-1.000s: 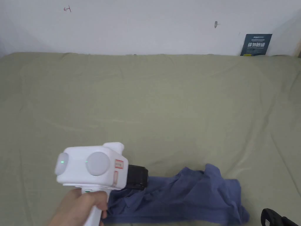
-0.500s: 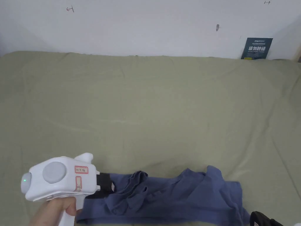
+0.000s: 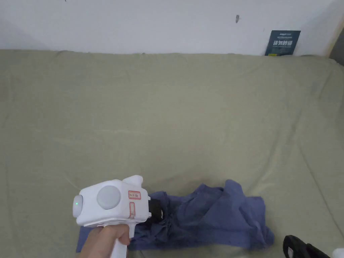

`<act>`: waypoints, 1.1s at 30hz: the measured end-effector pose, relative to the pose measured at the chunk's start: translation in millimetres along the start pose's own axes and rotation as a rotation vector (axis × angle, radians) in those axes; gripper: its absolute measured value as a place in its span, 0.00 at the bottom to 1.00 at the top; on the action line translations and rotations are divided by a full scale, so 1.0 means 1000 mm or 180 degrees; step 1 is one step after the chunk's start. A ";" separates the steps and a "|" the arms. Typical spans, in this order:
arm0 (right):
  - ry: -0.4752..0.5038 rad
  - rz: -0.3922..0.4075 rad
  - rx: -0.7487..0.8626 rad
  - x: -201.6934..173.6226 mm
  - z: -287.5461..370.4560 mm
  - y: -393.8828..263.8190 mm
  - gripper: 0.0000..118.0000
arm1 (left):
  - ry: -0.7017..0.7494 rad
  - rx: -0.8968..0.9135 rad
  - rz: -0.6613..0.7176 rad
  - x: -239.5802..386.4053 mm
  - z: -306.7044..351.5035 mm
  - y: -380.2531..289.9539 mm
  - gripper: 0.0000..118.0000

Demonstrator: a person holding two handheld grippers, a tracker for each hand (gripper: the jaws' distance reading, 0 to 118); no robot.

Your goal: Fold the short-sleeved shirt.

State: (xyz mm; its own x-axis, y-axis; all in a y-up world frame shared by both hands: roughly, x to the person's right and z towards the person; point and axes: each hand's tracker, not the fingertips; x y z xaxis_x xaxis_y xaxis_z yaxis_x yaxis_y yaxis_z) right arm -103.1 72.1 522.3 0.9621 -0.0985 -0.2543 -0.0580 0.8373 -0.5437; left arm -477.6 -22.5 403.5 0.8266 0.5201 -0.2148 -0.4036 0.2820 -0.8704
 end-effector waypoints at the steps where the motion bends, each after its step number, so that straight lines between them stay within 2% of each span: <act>1: 0.0000 0.0001 -0.0001 0.001 -0.001 0.000 0.00 | 0.0002 -0.0007 0.0002 0.000 0.004 0.001 0.00; 5: 0.0003 0.0009 0.0032 -0.002 -0.002 0.004 0.00 | -0.0152 0.0172 -0.0032 -0.010 0.055 0.004 0.00; 10: 0.0091 0.0102 0.0050 -0.013 -0.006 0.008 0.00 | -0.0007 0.0540 0.0116 -0.063 0.131 0.001 0.00; 15: 0.0169 0.0165 0.0045 -0.028 -0.008 0.011 0.00 | 0.0100 0.0652 0.0295 -0.126 0.153 -0.001 0.01; 17: 0.0189 0.0196 0.0037 -0.033 -0.008 0.012 0.00 | -0.0085 0.0656 0.0403 -0.143 0.147 -0.003 0.06; 18: 0.0191 0.0215 0.0031 -0.035 -0.008 0.012 0.00 | -0.0123 0.0631 0.0460 -0.149 0.143 -0.002 0.20; 19: 0.0188 0.0235 0.0023 -0.037 -0.009 0.012 0.00 | -0.0268 0.0523 0.0485 -0.155 0.137 -0.001 0.63; 20: 0.0190 0.0248 0.0014 -0.038 -0.009 0.013 0.00 | -0.0447 0.0422 0.0514 -0.154 0.126 -0.004 0.95; 21: 0.0189 0.0256 0.0006 -0.038 -0.009 0.012 0.00 | -0.0634 0.0427 0.0647 -0.154 0.122 -0.008 1.00; 27: 0.0167 0.0240 -0.0050 -0.038 -0.011 0.013 0.00 | -0.1217 0.0368 0.0869 -0.140 0.080 -0.005 0.98; 29: 0.0155 0.0208 -0.0060 -0.037 -0.011 0.013 0.00 | -0.1492 0.0384 0.0805 -0.144 0.070 -0.005 0.98; 31: 0.0141 0.0189 -0.0073 -0.036 -0.011 0.013 0.00 | -0.1512 0.0356 0.0782 -0.138 0.065 -0.006 0.97; 32: 0.0133 0.0188 -0.0070 -0.036 -0.011 0.013 0.00 | -0.1511 0.0368 0.0787 -0.150 0.063 0.000 0.93; 33: 0.0122 0.0190 -0.0067 -0.035 -0.010 0.013 0.00 | -0.1530 0.0358 0.0756 -0.152 0.063 0.002 0.76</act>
State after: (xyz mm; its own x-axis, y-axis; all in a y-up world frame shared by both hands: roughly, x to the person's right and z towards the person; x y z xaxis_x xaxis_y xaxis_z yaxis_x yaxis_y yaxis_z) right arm -140.7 80.7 516.3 0.9458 -0.0697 -0.3171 -0.1210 0.8308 -0.5432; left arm -629.0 -50.1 463.0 0.4459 0.8824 -0.1501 -0.6185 0.1826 -0.7643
